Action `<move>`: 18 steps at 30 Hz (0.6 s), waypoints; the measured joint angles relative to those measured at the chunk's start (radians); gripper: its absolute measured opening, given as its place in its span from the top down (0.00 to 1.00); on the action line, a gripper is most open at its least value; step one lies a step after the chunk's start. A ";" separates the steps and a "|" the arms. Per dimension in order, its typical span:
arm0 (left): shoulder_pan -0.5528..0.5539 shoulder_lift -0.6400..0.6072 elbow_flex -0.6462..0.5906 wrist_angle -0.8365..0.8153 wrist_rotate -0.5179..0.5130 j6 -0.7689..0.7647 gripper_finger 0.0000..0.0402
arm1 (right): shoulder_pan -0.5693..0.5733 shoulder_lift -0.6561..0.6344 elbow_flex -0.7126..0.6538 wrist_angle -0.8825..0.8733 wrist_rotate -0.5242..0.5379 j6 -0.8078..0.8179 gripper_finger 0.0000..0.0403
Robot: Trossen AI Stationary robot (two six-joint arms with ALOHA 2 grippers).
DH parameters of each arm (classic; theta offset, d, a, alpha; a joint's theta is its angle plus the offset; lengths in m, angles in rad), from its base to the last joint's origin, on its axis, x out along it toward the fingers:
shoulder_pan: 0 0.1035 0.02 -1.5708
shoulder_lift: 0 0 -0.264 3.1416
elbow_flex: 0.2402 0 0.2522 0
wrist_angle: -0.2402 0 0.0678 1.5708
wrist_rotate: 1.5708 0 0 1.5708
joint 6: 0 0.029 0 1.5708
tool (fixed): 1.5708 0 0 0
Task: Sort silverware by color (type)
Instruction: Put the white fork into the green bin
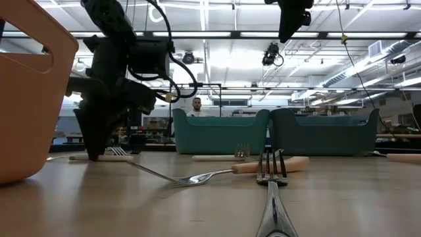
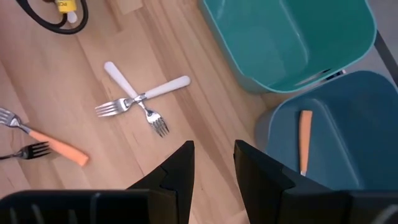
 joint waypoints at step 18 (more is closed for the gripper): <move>0.001 0.001 0.126 -0.068 0.040 0.037 1.00 | -0.032 0.000 0.000 -0.011 0.000 -0.025 0.70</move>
